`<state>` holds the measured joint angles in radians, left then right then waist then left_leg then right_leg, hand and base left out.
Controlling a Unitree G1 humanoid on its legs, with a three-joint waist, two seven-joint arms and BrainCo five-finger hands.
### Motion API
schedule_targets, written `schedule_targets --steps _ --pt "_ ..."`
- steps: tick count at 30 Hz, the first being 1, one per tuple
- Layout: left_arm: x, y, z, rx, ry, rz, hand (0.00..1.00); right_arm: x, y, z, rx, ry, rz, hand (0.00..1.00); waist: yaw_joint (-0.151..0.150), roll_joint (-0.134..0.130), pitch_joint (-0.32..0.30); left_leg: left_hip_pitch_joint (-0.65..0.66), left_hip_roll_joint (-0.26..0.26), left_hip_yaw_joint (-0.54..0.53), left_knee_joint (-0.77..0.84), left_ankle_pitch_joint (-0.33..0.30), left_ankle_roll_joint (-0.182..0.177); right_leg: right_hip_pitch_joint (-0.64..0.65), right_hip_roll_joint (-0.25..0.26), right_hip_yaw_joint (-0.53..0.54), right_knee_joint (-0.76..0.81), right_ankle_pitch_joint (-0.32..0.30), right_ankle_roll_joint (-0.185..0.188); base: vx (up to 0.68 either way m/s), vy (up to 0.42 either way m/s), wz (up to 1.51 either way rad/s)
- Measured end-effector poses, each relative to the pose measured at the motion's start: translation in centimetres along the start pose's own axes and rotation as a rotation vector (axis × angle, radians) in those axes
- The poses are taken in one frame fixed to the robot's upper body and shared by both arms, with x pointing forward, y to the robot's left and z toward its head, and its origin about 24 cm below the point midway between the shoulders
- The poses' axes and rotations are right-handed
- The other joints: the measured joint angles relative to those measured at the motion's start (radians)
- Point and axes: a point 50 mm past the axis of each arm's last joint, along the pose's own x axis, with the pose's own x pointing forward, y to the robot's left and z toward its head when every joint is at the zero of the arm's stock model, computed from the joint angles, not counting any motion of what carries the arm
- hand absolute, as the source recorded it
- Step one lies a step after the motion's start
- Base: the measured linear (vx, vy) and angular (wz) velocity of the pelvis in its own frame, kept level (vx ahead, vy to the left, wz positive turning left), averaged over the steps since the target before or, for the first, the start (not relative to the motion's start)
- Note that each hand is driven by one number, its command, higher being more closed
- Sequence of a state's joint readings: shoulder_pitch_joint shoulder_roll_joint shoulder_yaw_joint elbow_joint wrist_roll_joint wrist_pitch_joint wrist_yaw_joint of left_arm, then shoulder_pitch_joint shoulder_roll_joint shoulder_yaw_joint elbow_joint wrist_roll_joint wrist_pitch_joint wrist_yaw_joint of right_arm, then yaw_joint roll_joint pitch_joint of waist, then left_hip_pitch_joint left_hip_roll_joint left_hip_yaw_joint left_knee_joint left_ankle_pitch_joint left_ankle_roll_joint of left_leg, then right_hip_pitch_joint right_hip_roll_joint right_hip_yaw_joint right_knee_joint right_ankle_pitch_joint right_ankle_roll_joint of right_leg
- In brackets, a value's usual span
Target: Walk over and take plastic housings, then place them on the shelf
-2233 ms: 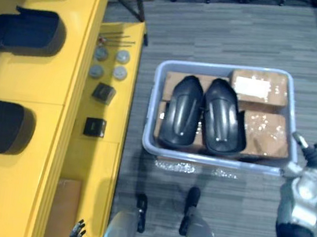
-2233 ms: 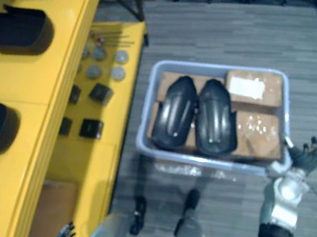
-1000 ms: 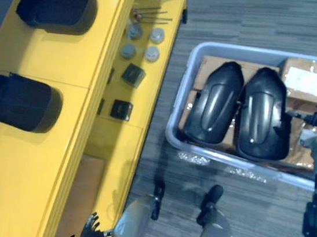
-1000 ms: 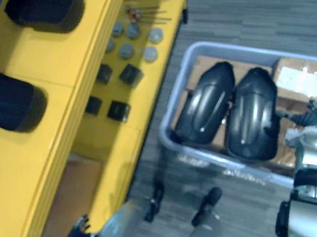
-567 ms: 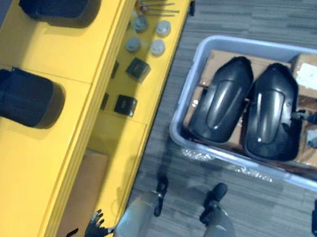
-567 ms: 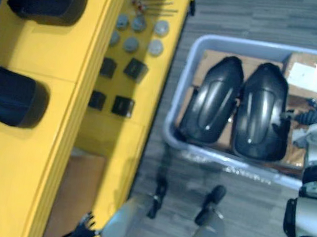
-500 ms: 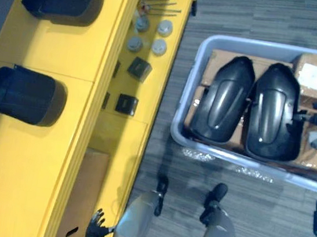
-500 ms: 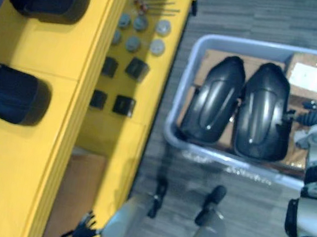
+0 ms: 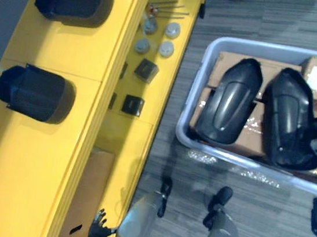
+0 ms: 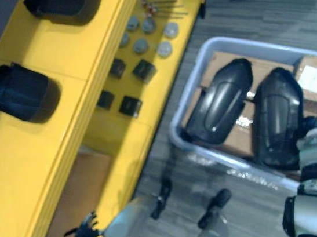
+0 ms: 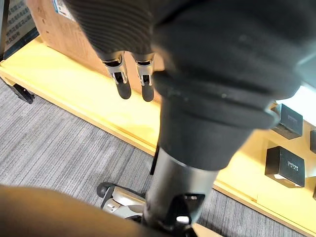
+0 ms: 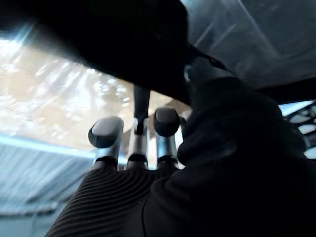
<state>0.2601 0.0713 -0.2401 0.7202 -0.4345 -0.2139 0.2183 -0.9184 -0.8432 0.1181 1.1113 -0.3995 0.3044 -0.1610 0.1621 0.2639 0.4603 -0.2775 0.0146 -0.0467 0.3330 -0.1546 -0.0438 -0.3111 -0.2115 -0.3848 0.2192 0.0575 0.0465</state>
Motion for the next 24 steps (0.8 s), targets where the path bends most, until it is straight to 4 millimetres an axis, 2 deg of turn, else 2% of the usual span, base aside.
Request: schedule_targets --steps 10,18,21,24 --pt "0.0 0.0 0.3 0.004 -0.019 -0.004 0.0 0.1 -0.5 -0.1 -0.057 -0.008 -0.062 1.0 0.009 0.0 0.0 0.016 0.001 0.001 -0.025 0.018 -0.006 0.018 0.008 0.001 -0.038 0.015 -0.009 -0.03 0.009 -0.01" --pt "-0.2 0.5 1.0 0.021 -0.059 -0.009 0.0 -0.1 -1.4 1.4 0.043 -0.142 -0.215 1.0 0.004 -0.006 0.004 0.016 0.007 0.004 -0.024 0.019 -0.006 0.037 0.024 -0.001 -0.075 0.053 -0.006 0.0 0.006 -0.02" --pt "-0.5 0.7 1.2 0.016 -0.066 0.005 0.0 -0.3 -1.8 2.2 0.085 -0.193 -0.258 1.0 -0.004 -0.018 0.013 0.016 0.008 0.004 -0.016 0.018 -0.006 0.044 0.027 0.001 -0.082 0.063 -0.007 0.0 0.0 0.0" --pt "-0.6 1.2 1.8 0.028 -0.09 0.011 0.0 -0.6 -2.0 2.9 0.108 -0.246 -0.288 1.0 -0.006 -0.042 0.03 0.016 0.012 0.007 -0.002 0.013 -0.007 0.061 0.038 0.004 -0.112 0.078 -0.009 -0.05 0.036 -0.05"
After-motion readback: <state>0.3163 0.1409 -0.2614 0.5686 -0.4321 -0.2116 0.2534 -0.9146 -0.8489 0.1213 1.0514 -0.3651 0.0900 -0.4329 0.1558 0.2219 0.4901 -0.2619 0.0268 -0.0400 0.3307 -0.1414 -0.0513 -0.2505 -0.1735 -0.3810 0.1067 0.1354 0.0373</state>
